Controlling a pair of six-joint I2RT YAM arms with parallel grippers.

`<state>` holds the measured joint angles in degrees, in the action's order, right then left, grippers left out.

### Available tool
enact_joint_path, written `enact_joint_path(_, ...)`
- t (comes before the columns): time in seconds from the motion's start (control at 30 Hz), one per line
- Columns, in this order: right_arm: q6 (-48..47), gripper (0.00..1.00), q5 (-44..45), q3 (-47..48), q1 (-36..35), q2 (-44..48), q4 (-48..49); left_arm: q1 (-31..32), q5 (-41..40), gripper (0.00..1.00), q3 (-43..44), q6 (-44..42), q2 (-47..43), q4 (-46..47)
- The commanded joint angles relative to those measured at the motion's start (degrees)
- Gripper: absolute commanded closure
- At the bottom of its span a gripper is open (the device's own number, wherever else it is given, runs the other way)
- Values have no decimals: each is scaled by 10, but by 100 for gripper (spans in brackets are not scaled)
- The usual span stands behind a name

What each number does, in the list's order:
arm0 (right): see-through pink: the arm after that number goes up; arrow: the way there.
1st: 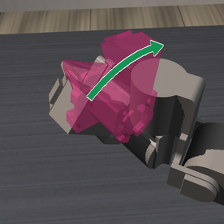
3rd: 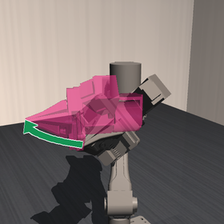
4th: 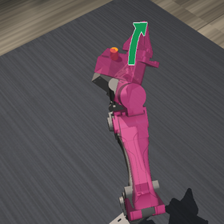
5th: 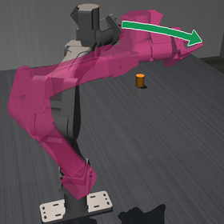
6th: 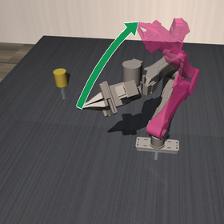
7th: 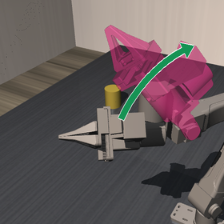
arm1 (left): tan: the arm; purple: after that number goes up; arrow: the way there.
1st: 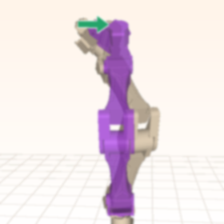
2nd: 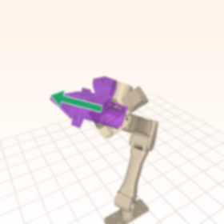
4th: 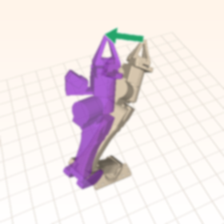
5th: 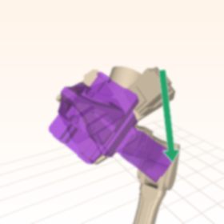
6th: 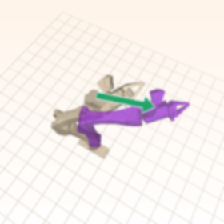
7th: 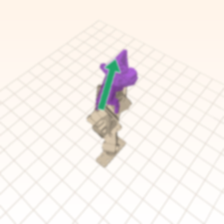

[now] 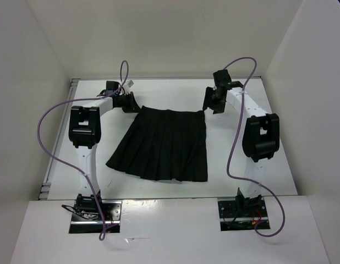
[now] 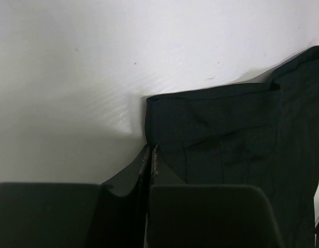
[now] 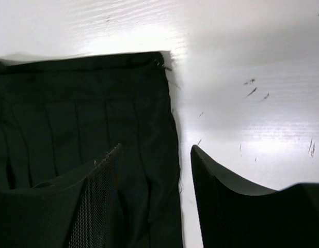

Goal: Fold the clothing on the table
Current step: Fold the skirt

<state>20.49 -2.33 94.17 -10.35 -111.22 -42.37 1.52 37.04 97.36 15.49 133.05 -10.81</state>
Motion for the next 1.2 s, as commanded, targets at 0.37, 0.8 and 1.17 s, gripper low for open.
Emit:
enact_joint_path(0.37, -20, 48, -2, 118, 7, -142, 43, -17, 34, 100, -21, 13, -24, 13)
enact_joint_path(0.8, -20, 67, -61, 121, 7, -204, 48, -22, 34, 100, -21, 13, -24, 2)
enact_joint_path(1.17, -3, 100, -47, 87, 31, -136, 46, -28, 60, 100, -9, 34, -51, -9)
